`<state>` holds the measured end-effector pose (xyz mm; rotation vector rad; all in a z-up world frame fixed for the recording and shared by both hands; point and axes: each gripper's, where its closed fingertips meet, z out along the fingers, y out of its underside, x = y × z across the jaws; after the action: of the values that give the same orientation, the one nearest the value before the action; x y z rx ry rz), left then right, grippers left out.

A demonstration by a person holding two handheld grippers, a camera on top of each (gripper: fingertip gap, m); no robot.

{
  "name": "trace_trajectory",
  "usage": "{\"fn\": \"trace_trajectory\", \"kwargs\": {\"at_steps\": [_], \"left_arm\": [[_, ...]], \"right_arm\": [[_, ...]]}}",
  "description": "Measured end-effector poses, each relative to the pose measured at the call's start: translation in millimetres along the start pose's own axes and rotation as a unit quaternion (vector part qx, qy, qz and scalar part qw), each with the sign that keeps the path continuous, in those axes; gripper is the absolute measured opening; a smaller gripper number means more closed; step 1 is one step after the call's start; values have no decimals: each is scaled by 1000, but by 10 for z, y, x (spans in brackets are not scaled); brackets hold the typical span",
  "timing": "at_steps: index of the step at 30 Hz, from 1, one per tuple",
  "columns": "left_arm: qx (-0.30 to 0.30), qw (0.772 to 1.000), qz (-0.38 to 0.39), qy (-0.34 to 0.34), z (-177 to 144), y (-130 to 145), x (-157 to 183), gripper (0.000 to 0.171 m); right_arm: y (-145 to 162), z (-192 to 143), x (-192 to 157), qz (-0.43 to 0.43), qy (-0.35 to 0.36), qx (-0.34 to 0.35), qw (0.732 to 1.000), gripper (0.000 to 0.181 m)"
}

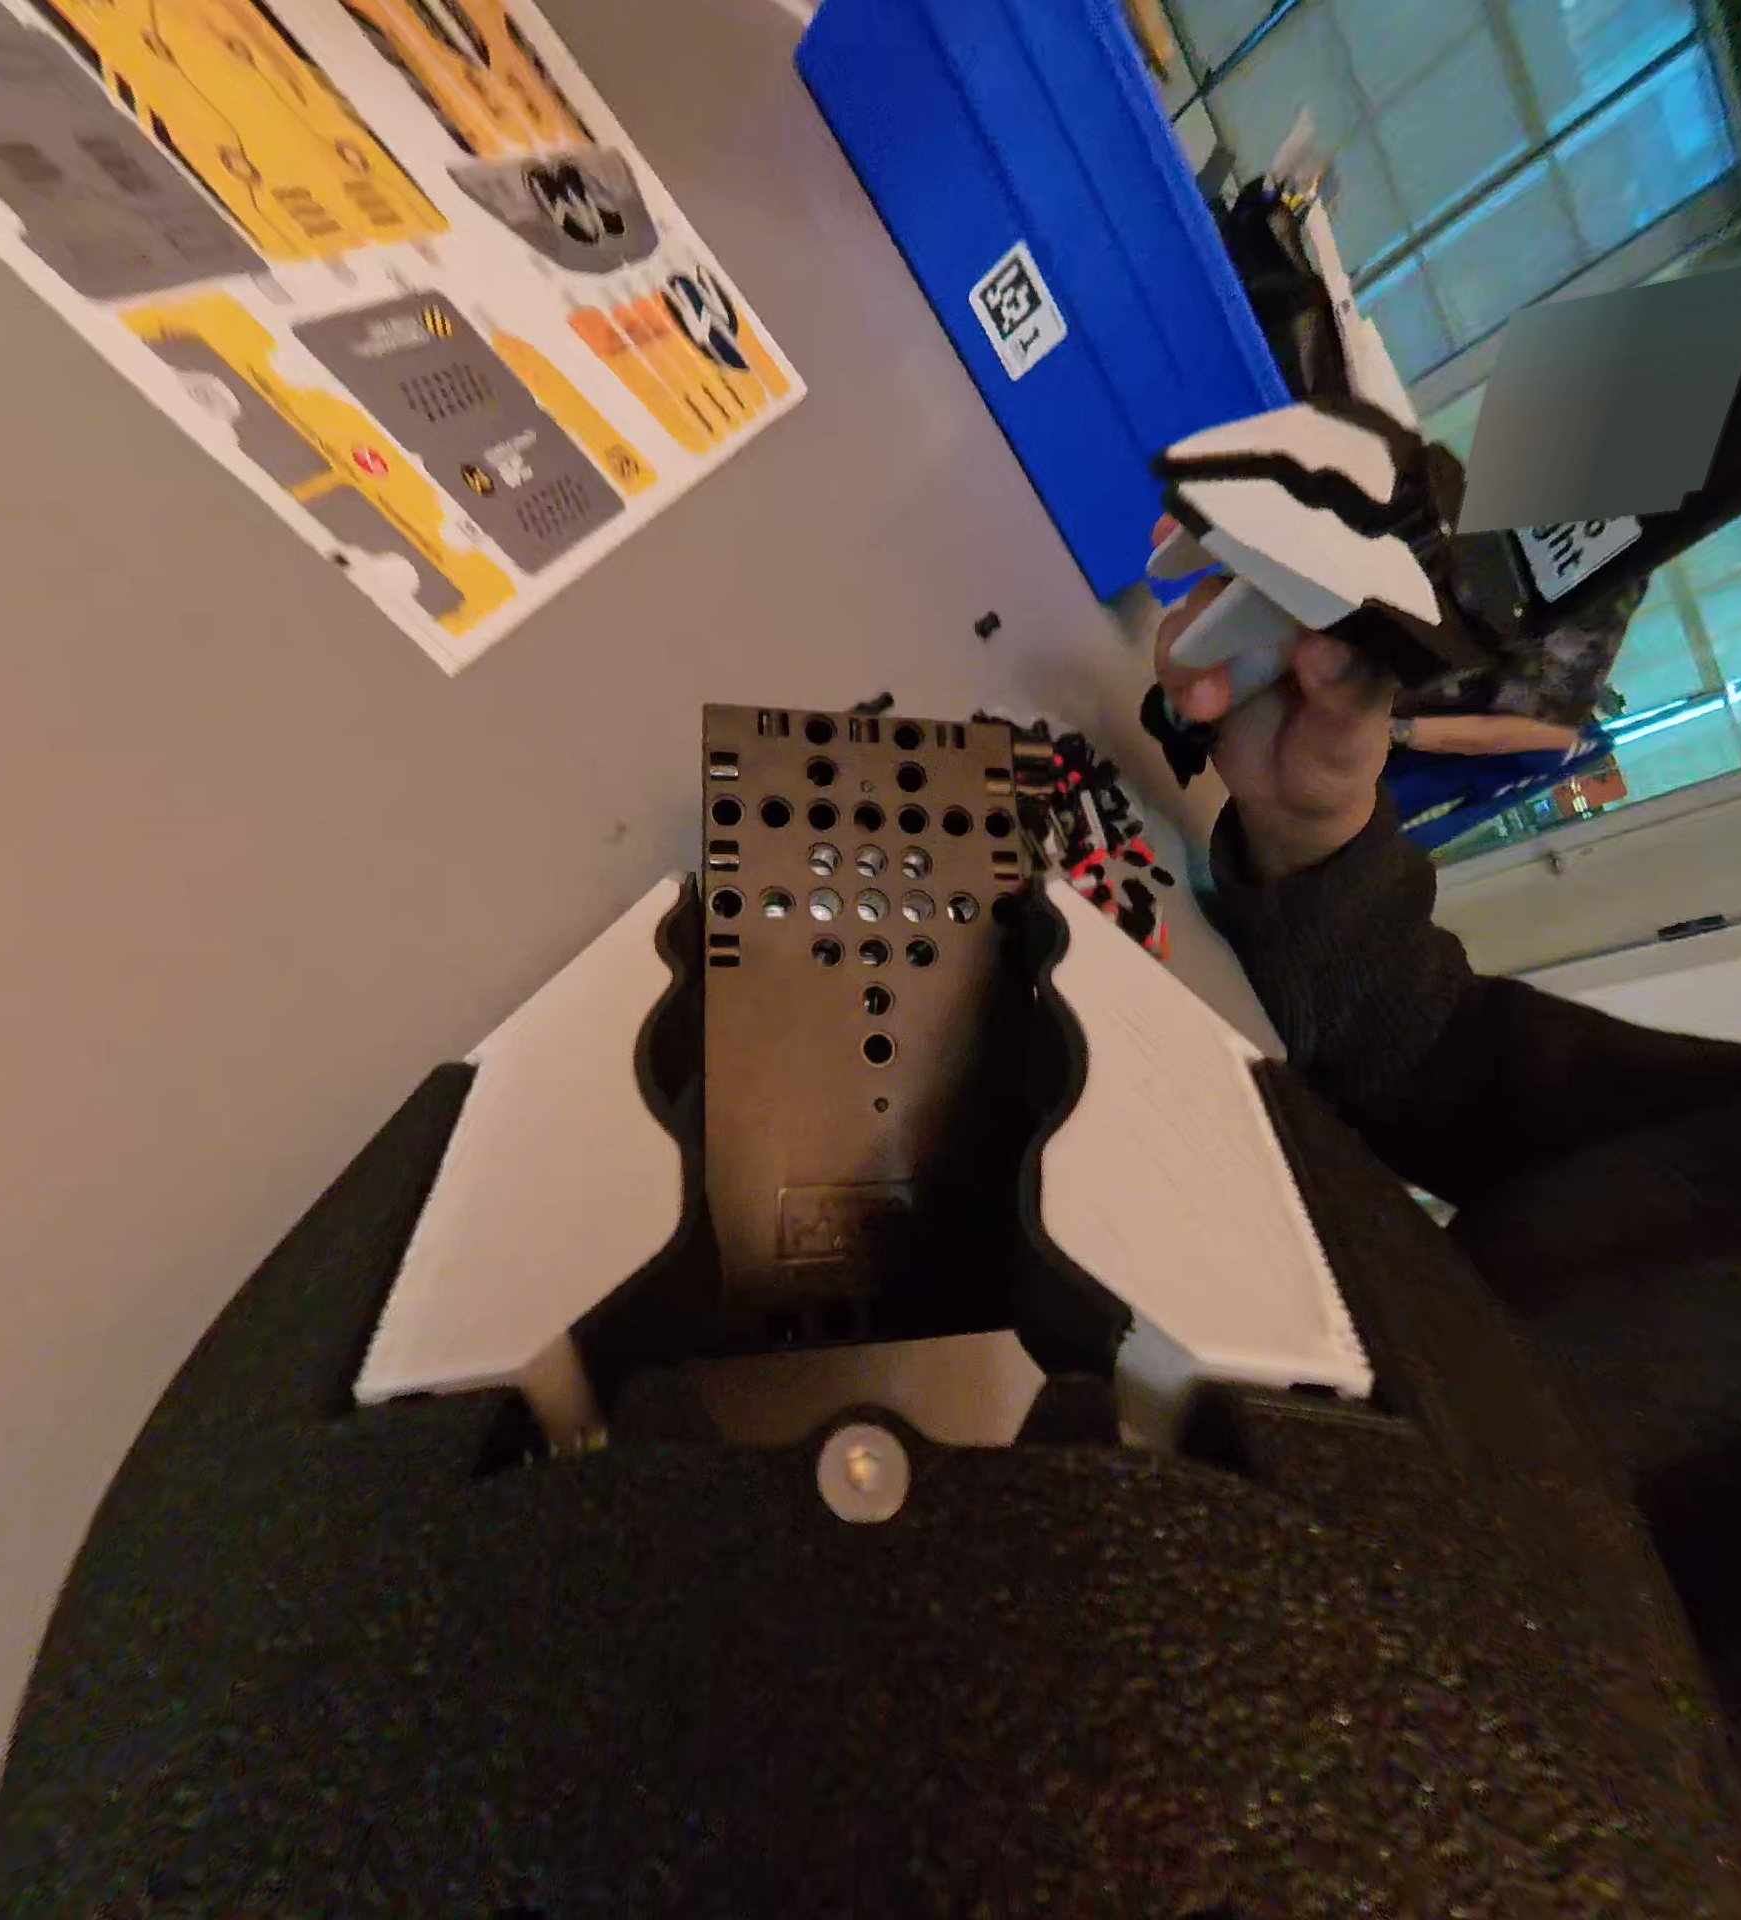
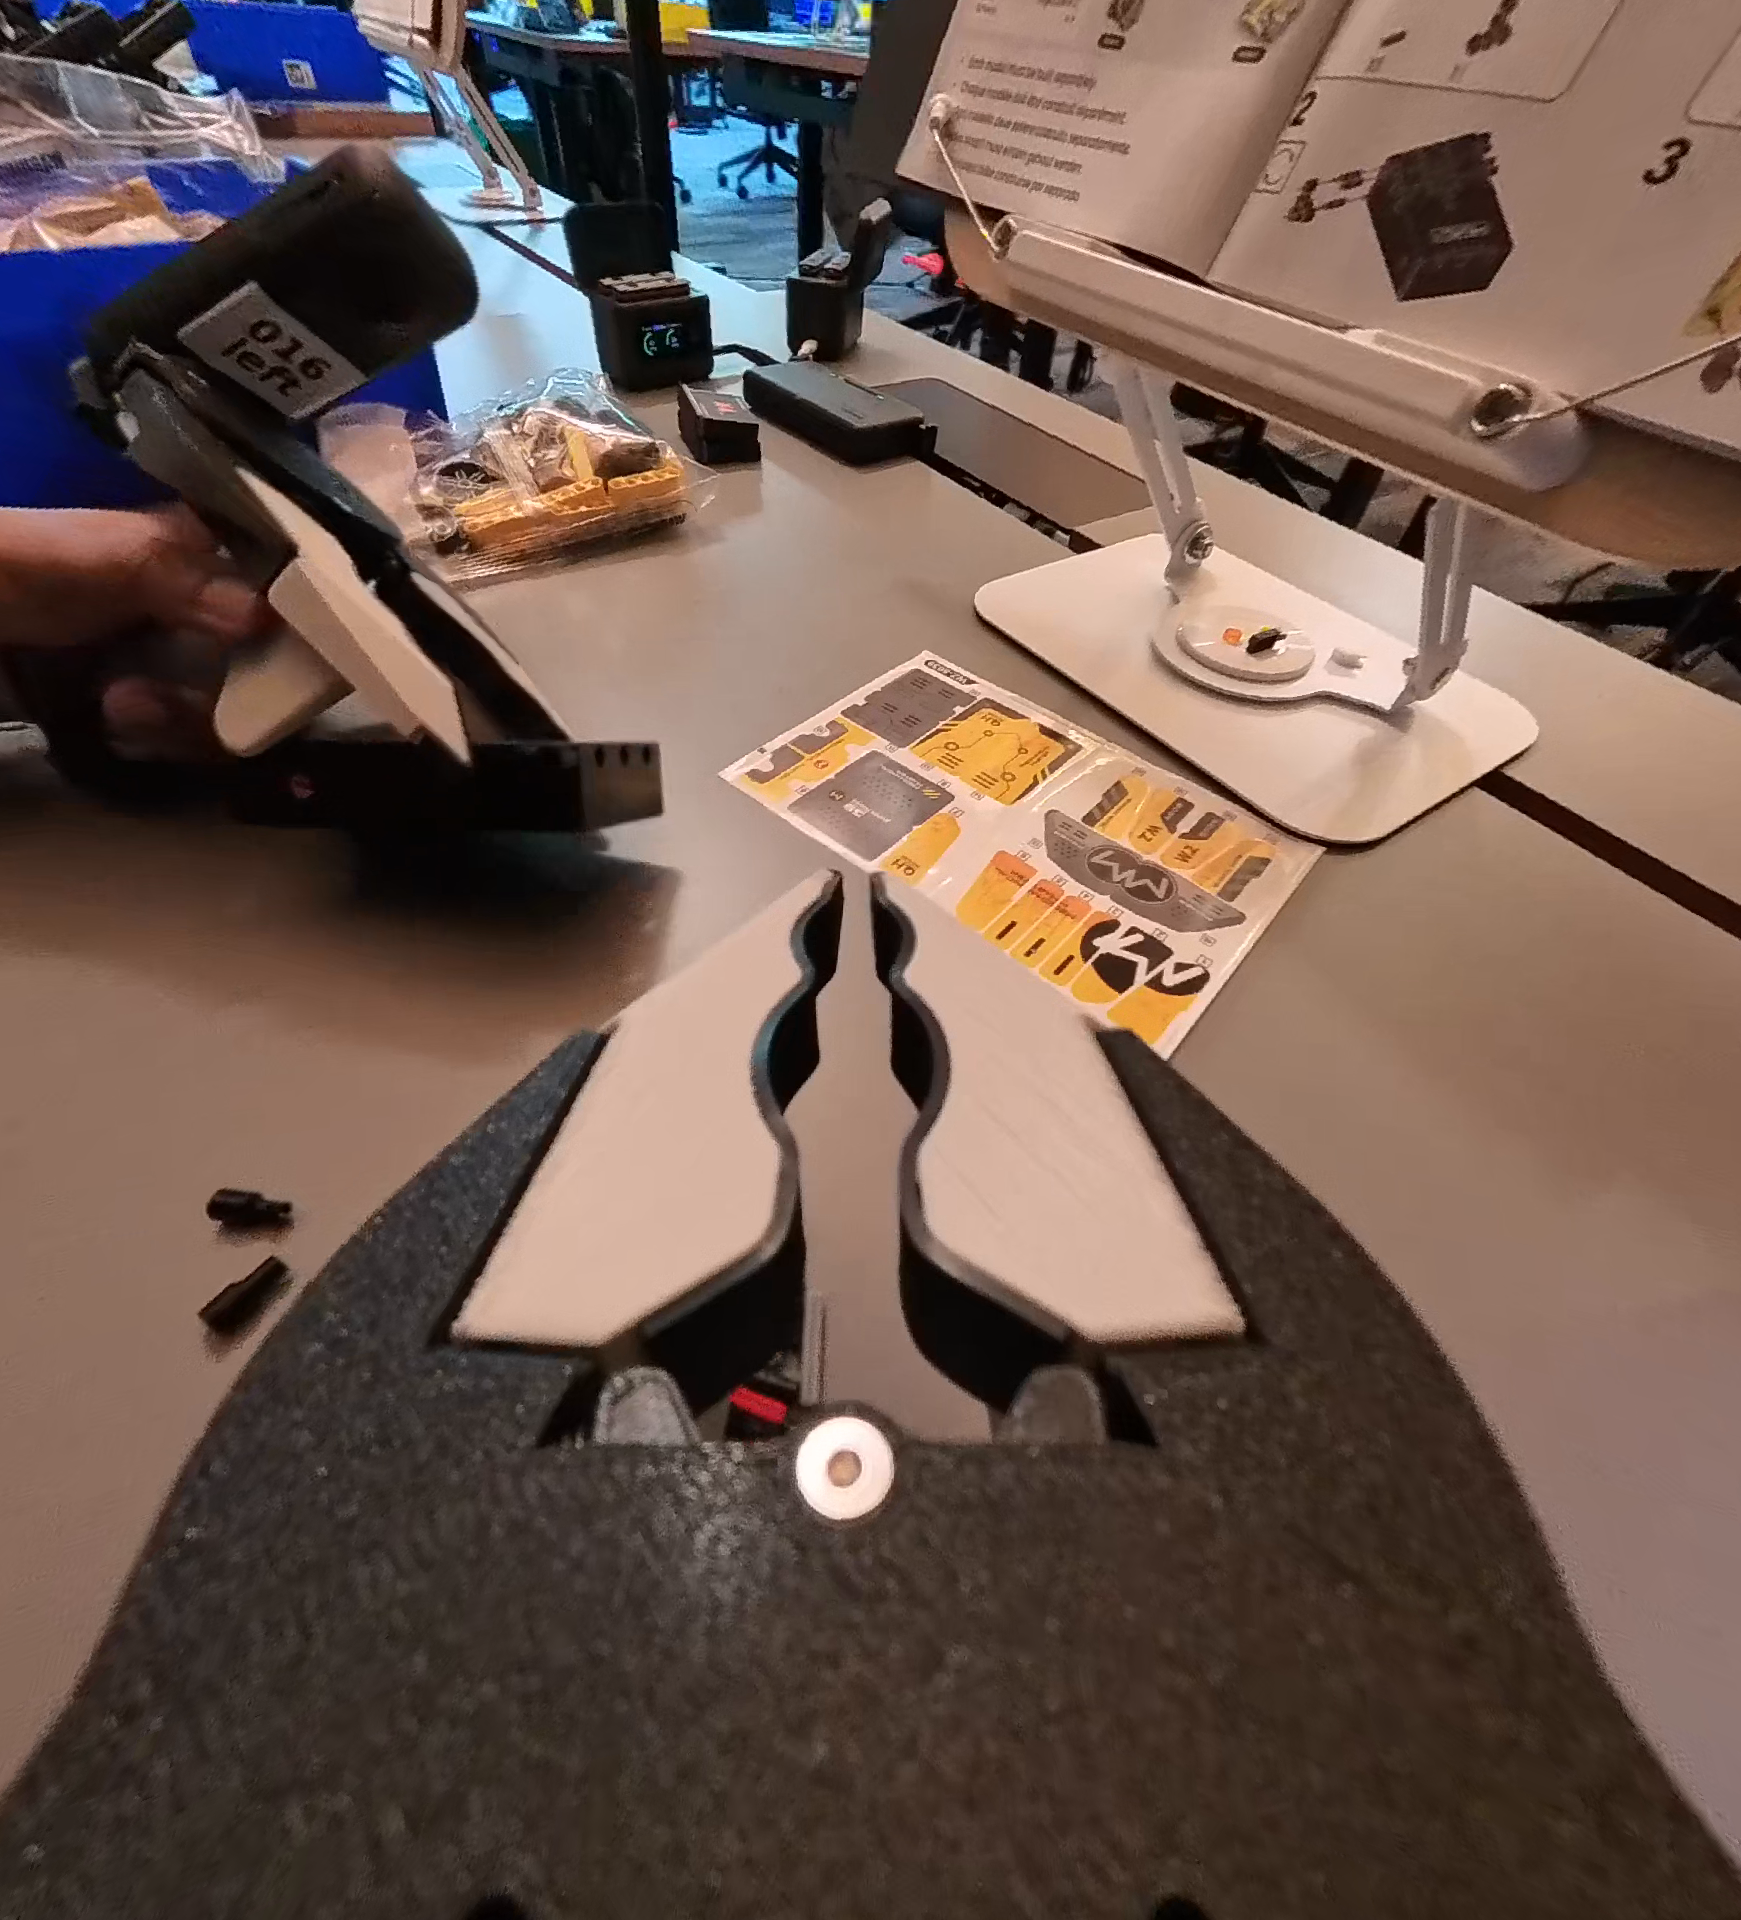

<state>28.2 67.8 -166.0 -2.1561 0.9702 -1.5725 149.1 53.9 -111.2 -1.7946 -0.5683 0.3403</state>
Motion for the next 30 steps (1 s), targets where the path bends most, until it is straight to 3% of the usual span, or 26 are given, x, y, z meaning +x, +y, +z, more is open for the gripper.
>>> {"fn": "trace_trajectory", "kwargs": {"at_steps": [4,14,19,22,27,30], "left_arm": [[-3,1000,19,2,46,-172,-86,62],[-36,996,-3,78,56,-89,29,62],[-36,995,-8,91,39,-56,80,61],[-38,995,-13,93,41,-56,75,61],[-46,995,-15,91,59,-36,63,62],[-47,995,-18,87,64,-34,49,62]], "right_arm": [[25,6,61,17,11,0,1000,7],[244,-57,4,61,75,-19,995,7],[394,-104,37,48,31,-61,997,12],[318,-125,60,42,-15,-59,997,12],[312,100,122,-17,-85,-112,990,12],[395,182,39,-1,-121,-130,984,12]]}}
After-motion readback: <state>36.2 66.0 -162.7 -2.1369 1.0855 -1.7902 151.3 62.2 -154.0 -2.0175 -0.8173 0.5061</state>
